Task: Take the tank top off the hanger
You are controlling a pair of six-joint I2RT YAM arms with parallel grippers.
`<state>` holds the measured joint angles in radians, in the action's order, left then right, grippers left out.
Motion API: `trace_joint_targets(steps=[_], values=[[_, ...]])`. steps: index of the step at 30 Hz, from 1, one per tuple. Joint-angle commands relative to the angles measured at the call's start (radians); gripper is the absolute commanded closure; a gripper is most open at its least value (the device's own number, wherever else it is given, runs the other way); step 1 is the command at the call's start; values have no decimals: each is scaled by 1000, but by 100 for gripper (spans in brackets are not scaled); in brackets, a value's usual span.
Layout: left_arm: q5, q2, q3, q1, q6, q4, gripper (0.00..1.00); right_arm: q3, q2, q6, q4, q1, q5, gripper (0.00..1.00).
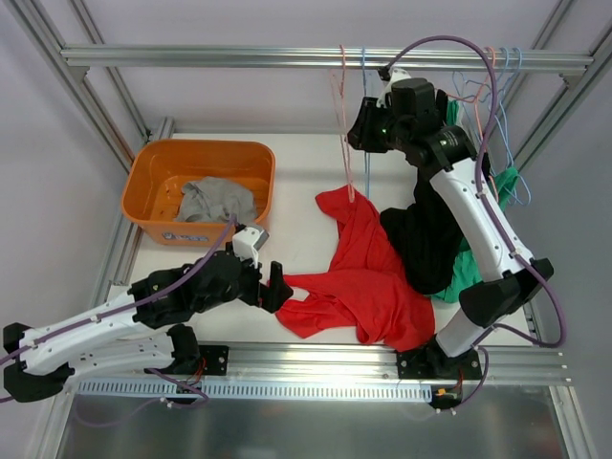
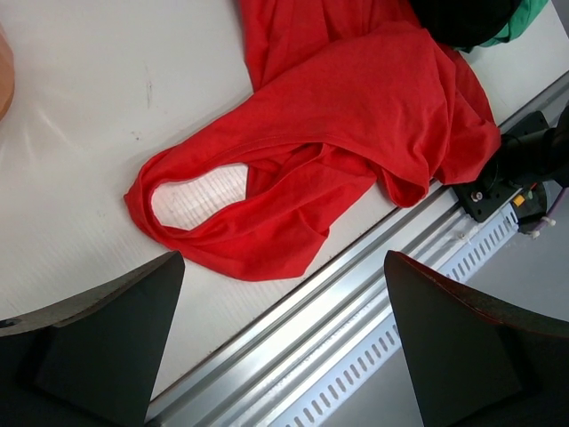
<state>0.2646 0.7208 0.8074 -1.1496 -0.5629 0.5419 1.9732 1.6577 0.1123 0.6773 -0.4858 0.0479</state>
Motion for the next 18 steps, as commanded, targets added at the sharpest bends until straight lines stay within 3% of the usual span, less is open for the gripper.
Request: trace_joint_targets(steps=[1, 2, 6, 7, 13, 18], values=[[-18, 28, 47, 11, 11, 0, 1, -26, -97, 23, 8, 1, -29, 62], [-18, 64, 67, 11, 17, -6, 1, -52, -117, 20, 10, 1, -34, 41], [-21, 182, 119, 8, 54, -77, 1, -185, -284, -37, 13, 12, -95, 4], [-18, 213, 128, 8, 54, -98, 1, -218, -323, -63, 30, 22, -100, 1], [125, 543, 246, -9, -60, -198, 1, -515, -705, -130, 175, 52, -325, 1], [52, 882, 410, -16, 50, -313, 1, -594, -944, -146, 286, 55, -378, 1]])
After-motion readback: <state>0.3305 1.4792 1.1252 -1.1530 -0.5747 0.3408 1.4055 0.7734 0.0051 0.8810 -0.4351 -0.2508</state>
